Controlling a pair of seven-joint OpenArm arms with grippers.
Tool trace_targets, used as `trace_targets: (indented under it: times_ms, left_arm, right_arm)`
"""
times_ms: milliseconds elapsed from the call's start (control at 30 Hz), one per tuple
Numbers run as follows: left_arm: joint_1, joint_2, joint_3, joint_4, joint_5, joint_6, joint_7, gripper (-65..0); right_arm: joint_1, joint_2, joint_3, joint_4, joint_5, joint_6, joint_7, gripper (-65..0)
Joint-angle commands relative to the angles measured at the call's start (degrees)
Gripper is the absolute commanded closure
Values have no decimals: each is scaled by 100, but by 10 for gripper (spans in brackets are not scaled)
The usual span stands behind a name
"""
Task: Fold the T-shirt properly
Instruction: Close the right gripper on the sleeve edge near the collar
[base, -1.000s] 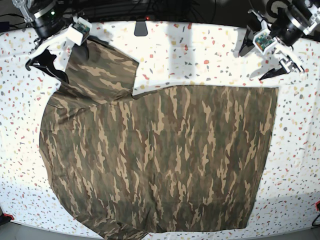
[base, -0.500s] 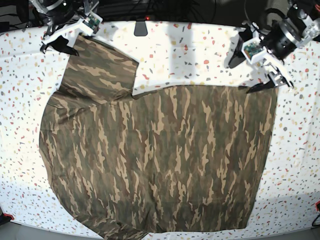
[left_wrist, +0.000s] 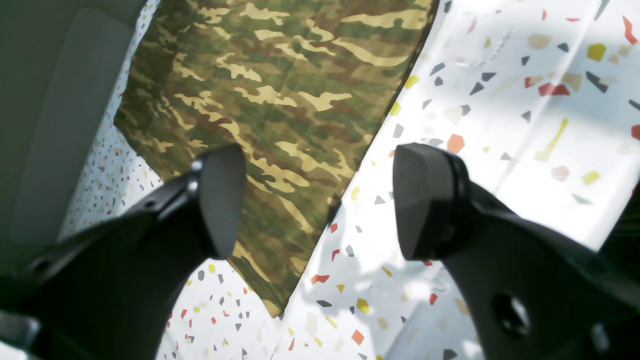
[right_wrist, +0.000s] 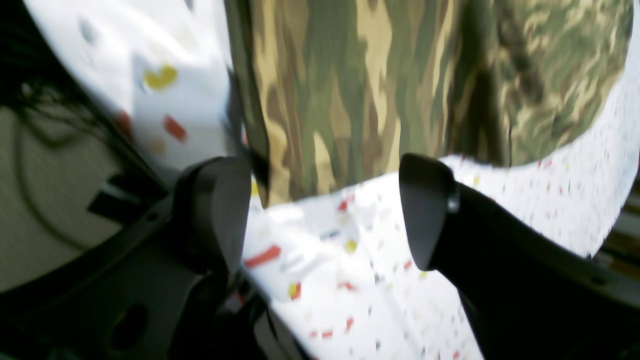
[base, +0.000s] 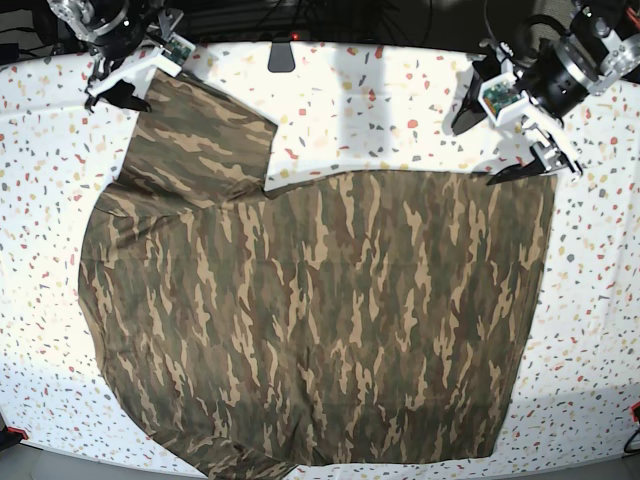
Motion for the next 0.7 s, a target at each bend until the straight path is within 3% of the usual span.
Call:
trace_targets:
  times_ms: [0, 67, 667]
  left_arm:
    - [-2, -66, -31, 83, -66, 63, -127, -446]
    - [0, -66, -31, 83, -66, 63, -125, -446]
    - [-2, -66, -33, 83, -66, 66, -127, -446]
  right_arm:
    - [-31, 50, 28, 83, 33, 120, 138, -458]
    - [-31, 50, 28, 79, 28, 315, 275, -458]
    - [407, 50, 17, -568, -35, 343, 280, -457]
